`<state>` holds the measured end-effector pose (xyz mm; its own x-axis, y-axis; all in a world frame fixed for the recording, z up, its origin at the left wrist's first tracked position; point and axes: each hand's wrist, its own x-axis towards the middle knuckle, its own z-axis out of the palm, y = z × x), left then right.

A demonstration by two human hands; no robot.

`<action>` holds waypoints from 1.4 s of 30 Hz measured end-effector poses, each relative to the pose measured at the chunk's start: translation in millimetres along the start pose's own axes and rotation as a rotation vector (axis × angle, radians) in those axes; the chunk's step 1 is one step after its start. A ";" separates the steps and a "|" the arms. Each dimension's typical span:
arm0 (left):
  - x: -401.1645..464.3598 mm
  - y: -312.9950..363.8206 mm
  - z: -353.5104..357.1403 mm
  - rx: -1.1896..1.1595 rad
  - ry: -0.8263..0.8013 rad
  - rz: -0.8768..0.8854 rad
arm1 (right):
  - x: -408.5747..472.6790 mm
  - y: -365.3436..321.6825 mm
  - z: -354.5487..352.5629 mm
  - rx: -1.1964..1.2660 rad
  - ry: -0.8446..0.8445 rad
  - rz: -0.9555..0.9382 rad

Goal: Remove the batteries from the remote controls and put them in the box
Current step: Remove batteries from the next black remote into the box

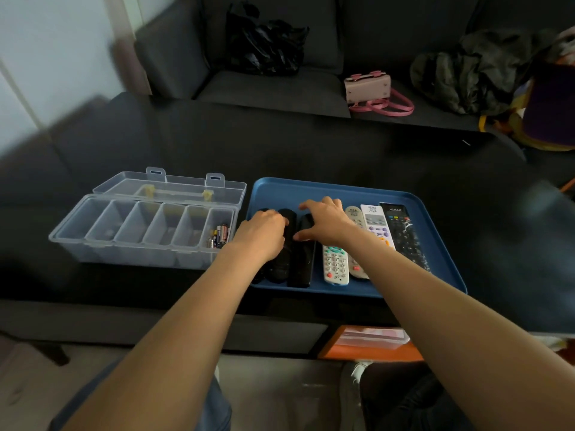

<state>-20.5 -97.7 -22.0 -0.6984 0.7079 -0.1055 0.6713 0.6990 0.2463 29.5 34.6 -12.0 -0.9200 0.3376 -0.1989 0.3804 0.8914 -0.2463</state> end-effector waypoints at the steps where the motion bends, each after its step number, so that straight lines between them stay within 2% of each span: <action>1: -0.4 0.4 -0.9 0.002 -0.004 -0.004 | 0.2 -0.4 -0.6 0.053 0.016 0.003; 4: -0.5 0.8 -3.1 -0.012 0.004 -0.004 | 0.1 -1.3 -2.1 0.300 0.121 0.001; 6: -0.4 2.8 -6.3 -0.136 0.052 -0.020 | -0.4 0.1 -3.7 0.496 0.189 0.018; 9: 0.3 7.1 -13.9 -0.376 0.103 -0.072 | -5.1 5.5 -10.2 0.868 0.228 0.098; 11: 1.5 9.4 -18.5 -0.621 0.096 -0.102 | -7.2 10.1 -14.3 1.074 0.248 0.108; 13: 0.0 12.7 -22.2 -0.885 0.028 -0.121 | -8.1 13.8 -14.8 1.249 0.286 0.097; 15: -2.0 14.9 -25.2 -1.043 -0.062 -0.101 | -7.9 13.3 -14.3 1.356 0.315 0.076; 17: -2.1 17.0 -25.5 -1.120 -0.070 -0.073 | -8.3 9.3 -14.7 1.329 0.336 0.076; 18: -1.1 17.3 -25.3 -1.067 -0.008 -0.060 | -8.0 7.0 -15.3 1.282 0.330 0.074; 21: -4.2 21.1 -28.6 -0.641 0.253 0.010 | -10.4 -6.1 -17.0 1.188 0.146 0.109; 22: -6.1 22.7 -29.6 -0.592 0.273 0.041 | -8.9 -6.6 -15.1 1.177 0.087 0.122; 25: -8.1 22.6 -30.0 -0.695 0.184 0.114 | -10.6 -6.5 -17.2 1.224 0.115 0.085; 26: -8.0 21.2 -30.5 -0.740 0.203 0.114 | -10.9 -4.2 -18.5 1.213 0.133 0.081; 28: -3.7 14.5 -31.8 -0.696 0.392 0.075 | -15.9 -0.2 -21.6 1.282 0.067 0.030; 30: -0.4 6.1 -34.3 -0.672 0.544 0.012 | -21.0 0.6 -24.3 1.353 -0.081 -0.020; 35: 3.5 -3.9 -35.8 -0.926 0.389 0.020 | -30.6 -3.3 -28.4 1.207 -0.178 -0.108; 39: 0.2 -4.1 -37.4 -1.089 0.372 0.026 | -37.0 -3.1 -33.0 1.190 -0.244 -0.125; 42: -2.9 -4.2 -38.0 -1.163 0.364 0.020 | -37.7 -3.2 -32.5 1.118 -0.211 -0.152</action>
<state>-30.7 -106.6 13.9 -0.8444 0.5175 0.1383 0.1903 0.0485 0.9805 59.9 28.9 27.1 -0.9696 0.0983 -0.2239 0.2346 0.1159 -0.9652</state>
